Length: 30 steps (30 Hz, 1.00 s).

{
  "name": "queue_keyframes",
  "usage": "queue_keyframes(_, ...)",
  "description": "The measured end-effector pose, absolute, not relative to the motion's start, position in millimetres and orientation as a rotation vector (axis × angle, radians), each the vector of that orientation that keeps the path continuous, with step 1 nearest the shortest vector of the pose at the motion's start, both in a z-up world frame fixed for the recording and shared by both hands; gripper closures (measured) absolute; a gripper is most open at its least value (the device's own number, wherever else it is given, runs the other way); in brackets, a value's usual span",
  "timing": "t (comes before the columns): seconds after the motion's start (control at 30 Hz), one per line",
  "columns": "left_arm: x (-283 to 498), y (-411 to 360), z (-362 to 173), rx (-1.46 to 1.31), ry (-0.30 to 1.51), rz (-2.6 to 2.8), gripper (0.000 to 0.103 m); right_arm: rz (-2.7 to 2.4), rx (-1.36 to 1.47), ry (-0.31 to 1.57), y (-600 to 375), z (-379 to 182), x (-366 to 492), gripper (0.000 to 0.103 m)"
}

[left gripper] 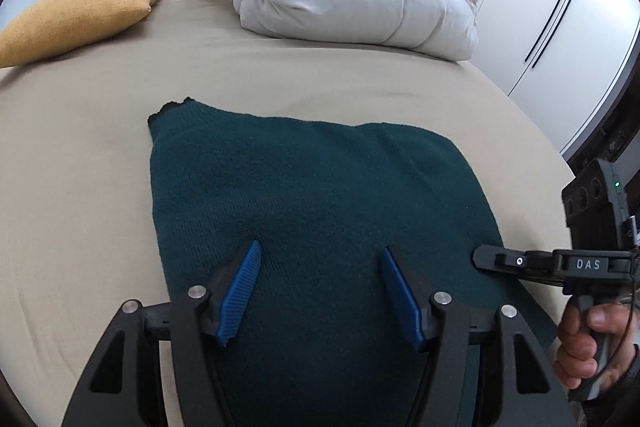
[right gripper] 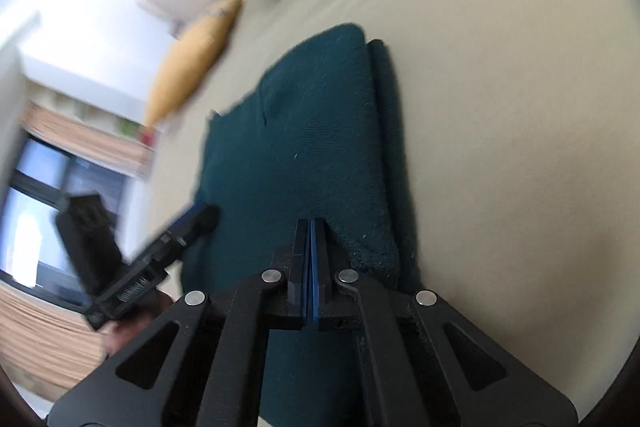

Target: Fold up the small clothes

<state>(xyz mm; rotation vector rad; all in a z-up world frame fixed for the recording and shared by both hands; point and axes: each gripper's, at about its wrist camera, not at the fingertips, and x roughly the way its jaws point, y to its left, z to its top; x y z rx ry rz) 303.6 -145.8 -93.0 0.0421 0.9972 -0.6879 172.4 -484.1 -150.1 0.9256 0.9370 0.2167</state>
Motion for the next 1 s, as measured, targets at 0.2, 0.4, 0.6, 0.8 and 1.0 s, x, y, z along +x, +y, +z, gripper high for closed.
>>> queue_keyframes(0.2, 307.8, -145.6, -95.2, 0.026, 1.024, -0.704, 0.040, 0.159, 0.825, 0.968, -478.2, -123.2, 164.9, 0.102)
queue_keyframes(0.4, 305.3, -149.5, -96.1, 0.065, 1.018, -0.692, 0.040, 0.201, 0.787, 0.917, -477.8, -87.3, 207.1, 0.095)
queue_keyframes(0.6, 304.9, -152.8, -97.3, 0.092, 1.016, -0.685, 0.039, 0.151, 0.811, 1.016, -471.6, -122.1, 270.4, 0.094)
queue_keyframes(0.8, 304.0, -154.9, -98.0, 0.108, 1.013, -0.679, 0.039, 0.123, 0.934, 0.920, -496.5, -143.6, 267.5, 0.103)
queue_keyframes(1.0, 303.5, -154.5, -98.1, 0.116, 1.012, -0.678, 0.039, 0.039, 0.965, 0.863, -521.1, -147.8, 250.3, 0.103)
